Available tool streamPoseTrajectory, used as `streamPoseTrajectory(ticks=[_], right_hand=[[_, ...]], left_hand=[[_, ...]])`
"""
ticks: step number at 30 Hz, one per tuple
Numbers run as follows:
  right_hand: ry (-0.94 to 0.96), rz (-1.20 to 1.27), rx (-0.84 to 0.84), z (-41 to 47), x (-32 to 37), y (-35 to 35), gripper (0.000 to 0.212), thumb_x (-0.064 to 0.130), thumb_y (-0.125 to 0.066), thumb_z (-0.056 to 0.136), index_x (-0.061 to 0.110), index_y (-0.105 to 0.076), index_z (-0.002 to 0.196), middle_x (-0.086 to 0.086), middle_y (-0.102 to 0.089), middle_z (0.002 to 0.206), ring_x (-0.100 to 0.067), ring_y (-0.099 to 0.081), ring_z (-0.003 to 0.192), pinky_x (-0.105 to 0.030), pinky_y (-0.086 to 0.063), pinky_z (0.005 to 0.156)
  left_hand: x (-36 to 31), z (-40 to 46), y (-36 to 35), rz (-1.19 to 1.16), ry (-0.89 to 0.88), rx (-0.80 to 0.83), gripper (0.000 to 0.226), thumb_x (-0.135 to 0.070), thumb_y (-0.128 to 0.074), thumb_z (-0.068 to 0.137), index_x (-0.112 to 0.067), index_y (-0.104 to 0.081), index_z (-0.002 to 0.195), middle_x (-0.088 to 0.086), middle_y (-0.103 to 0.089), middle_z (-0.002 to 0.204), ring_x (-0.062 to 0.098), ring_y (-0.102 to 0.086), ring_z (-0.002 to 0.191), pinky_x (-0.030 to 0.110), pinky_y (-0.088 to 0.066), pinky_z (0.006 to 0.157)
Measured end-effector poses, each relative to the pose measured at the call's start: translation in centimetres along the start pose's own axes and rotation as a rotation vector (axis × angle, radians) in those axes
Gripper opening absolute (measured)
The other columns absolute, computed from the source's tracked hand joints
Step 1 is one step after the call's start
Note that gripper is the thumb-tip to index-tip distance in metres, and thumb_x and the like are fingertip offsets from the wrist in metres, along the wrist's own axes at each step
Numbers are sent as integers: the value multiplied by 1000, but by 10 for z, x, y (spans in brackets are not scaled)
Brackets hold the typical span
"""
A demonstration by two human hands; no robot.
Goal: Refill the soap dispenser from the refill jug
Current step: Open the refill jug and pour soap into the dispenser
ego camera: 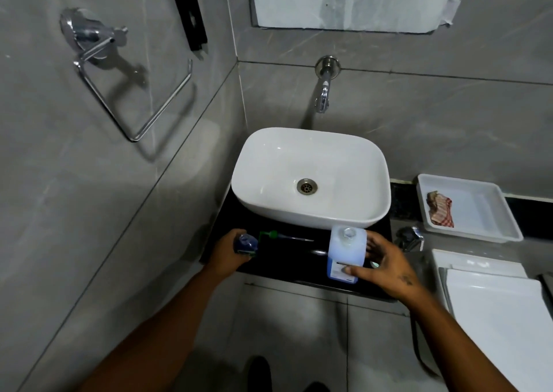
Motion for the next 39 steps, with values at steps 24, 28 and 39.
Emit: streamPoseTrajectory(ticks=[24,28,39], right_hand=[[411,-446,-41,5,207,101,75,39,-89,64,35,-59,132,24,-63,127,5,-61,115,-22,-50,101],[416,-553,-29,5,221,108,82,57,-81,61,38,-54,136,18,-61,131,-3,-60,116,-27,-48,101],[446,-699,23,4,235,110,80,60,-78,64,36,-55,136,24,-59,123,5,-57,112,-18,-47,95]], left_hand=[[-225,-14,0,-239,-544,245,56,-57,-95,50,-50,-73,101,-17,-77,103,10,-76,95,29,-64,78],[-231,-18,-1,-248,-569,248,54,-57,-95,48,-53,-73,98,-20,-77,100,7,-76,93,23,-62,74],[-234,-19,0,-233,-582,225,46,-49,-95,54,-55,-73,95,-23,-77,98,6,-74,92,26,-63,77]])
Point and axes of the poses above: each hand's wrist, its own z-axis towards the middle knuckle, its own y-axis out of the back of the hand, x = y × z, the point moved 2 cm from there along z, towards the middle knuckle
